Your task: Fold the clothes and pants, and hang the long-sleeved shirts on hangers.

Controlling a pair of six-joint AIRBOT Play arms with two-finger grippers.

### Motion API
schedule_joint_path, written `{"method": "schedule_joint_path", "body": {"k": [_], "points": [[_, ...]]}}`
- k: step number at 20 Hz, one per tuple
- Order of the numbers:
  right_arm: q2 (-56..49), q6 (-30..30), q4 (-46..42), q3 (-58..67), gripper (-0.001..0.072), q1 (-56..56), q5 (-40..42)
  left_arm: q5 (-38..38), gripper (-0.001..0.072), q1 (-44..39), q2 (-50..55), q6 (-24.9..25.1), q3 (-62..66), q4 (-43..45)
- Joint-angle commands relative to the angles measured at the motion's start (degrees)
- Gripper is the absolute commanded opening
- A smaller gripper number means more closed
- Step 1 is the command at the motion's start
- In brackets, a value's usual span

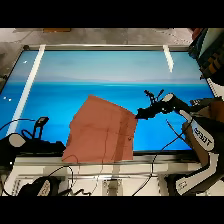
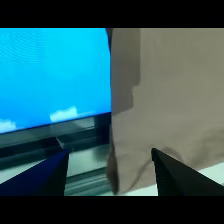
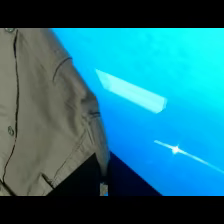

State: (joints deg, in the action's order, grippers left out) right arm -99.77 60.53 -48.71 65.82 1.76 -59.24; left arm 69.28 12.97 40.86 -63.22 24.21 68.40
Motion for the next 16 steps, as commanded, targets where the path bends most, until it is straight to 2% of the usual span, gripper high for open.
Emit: {"method": "schedule_joint_path", "body": {"k": [1, 4, 7, 9, 11, 13, 16], "points": [[0.2, 0.5, 7.4, 2.8, 0.0022, 0.2, 8.2, -3.6, 0.0529, 0.1, -0.3, 2.8, -1.1, -1.2], [0.2, 0.8, 15.5, 6.9, 0.0022, 0.2, 17.9, -9.8, 0.0529, -0.1, -0.2, 2.8, -1.2, -3.7], [0.2, 6.5, 16.6, 9.2, 0.0022, 0.2, 27.3, -12.7, 0.0529, -0.2, 1.6, 2.9, -1.2, -11.3], [0.2, 9.6, 16.6, 9.3, 0.0022, 0.2, 31.7, -12.8, 0.0531, -1.7, 6.2, 4.7, -1.2, -17.7], [0.2, 9.9, 16.6, 9.3, 0.0022, 0.2, 32.9, -13.2, 0.0545, -6.8, 12.8, 9.2, -1.2, -23.5], [0.2, 9.9, 16.6, 9.3, 0.0022, 0.2, 32.9, -16.6, 0.0712, -13.1, 19.0, 11.2, -1.2, -30.4], [0.2, 9.9, 16.6, 9.3, 0.0022, 0.2, 32.9, -27.0, 0.0710, -22.1, 26.2, 17.3, -1.1, -45.7]]}}
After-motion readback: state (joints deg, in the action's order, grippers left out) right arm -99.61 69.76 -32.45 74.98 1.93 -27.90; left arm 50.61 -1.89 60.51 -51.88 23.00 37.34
